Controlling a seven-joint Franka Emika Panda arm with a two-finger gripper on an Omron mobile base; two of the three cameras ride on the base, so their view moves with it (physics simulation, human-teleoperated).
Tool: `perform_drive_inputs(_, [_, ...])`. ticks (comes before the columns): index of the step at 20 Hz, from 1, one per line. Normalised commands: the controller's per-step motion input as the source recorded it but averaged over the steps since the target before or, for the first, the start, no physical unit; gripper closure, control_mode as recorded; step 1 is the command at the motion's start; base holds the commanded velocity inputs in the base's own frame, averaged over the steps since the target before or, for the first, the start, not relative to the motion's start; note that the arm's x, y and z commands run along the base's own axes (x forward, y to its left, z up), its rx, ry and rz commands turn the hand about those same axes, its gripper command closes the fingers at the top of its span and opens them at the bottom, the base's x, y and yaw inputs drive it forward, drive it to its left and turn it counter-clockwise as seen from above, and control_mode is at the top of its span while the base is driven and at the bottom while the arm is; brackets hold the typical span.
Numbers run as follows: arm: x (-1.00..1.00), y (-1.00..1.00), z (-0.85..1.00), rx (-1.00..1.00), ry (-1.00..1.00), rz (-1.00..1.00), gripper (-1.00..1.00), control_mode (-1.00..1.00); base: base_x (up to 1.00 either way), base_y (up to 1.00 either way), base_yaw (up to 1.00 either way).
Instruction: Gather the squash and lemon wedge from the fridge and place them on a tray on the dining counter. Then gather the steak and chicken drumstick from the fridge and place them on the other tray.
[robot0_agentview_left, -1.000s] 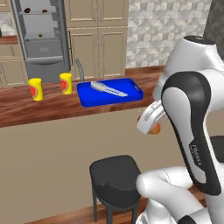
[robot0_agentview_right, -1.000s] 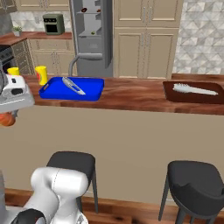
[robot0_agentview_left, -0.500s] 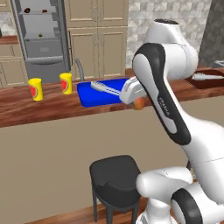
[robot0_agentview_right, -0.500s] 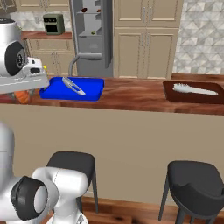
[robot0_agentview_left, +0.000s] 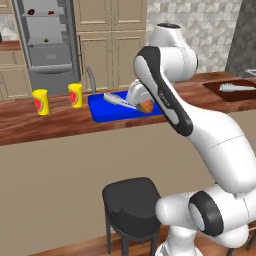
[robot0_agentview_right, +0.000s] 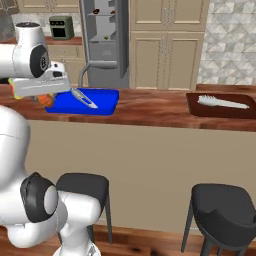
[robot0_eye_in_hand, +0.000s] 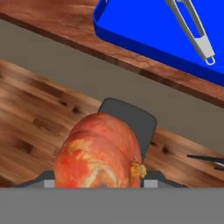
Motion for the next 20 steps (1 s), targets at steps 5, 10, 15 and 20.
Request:
perform_drive_inputs(5, [0.90,0.12,-0.26,-0.04,0.00,-0.06,1.00,-1.00,0.00,0.00,0.00])
perform_drive_inputs(10, [0.77,0.24,-0.23,-0.04,0.01,-0.07,1.00,-1.00,0.00,0.00,0.00])
perform_drive_inputs(15, [0.63,0.24,-0.18,-0.02,0.04,-0.06,1.00,-1.00,0.00,0.00,0.00])
perform_drive_inputs(20, [0.56,0.18,-0.22,-0.02,0.05,-0.06,1.00,-1.00,0.00,0.00,0.00])
